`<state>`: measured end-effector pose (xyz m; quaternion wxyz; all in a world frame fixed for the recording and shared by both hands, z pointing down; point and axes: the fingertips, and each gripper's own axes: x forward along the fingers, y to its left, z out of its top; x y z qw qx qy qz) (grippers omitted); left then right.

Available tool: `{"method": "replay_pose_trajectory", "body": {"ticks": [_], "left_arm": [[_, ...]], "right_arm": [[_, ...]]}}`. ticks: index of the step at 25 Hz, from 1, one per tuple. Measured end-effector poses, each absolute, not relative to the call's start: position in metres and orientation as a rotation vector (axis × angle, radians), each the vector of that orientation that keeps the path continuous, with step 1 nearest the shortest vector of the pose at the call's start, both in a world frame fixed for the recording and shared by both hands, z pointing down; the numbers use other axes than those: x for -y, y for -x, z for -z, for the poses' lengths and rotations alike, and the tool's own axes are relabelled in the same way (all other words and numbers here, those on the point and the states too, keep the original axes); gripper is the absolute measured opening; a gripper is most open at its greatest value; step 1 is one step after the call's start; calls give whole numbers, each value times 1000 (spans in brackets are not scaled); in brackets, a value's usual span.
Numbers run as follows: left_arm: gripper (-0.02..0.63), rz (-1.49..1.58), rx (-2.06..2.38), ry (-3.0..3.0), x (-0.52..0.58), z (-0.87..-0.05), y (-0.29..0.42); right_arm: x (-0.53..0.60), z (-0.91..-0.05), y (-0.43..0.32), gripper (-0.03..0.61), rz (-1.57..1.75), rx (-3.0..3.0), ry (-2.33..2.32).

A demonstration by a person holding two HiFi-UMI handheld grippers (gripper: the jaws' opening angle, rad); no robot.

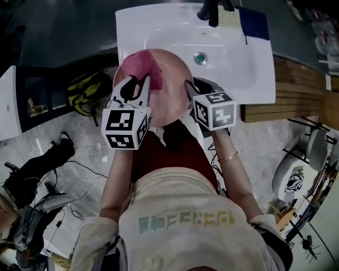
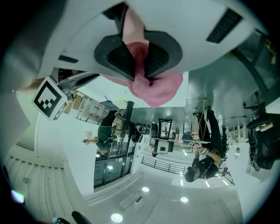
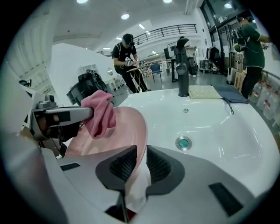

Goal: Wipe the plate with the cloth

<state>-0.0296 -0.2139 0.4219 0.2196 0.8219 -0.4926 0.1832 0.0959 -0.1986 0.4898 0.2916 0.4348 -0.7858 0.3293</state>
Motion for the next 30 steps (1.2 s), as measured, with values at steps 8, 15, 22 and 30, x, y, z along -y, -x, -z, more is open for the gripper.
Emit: {"method": "replay_pose_trajectory", "body": {"ticks": [8,15,22,30], "left_arm": [[67,-522,1391,-2246,213,-426,37],[67,-572,1331,-2301,223,-418,19],[67,-686,1170,-2435,235,-414,-34],[67,-884,1034,-2413,240,-446,-67]], "right_arm": [[206,-494,-96,77,-887,2098,-1196],[211,-495,-98,74,-869,2091,-1240],[214,-493,-98,72,-840,2085,-1259],[215,-490,-96,72,-834,2077,-1271]]}}
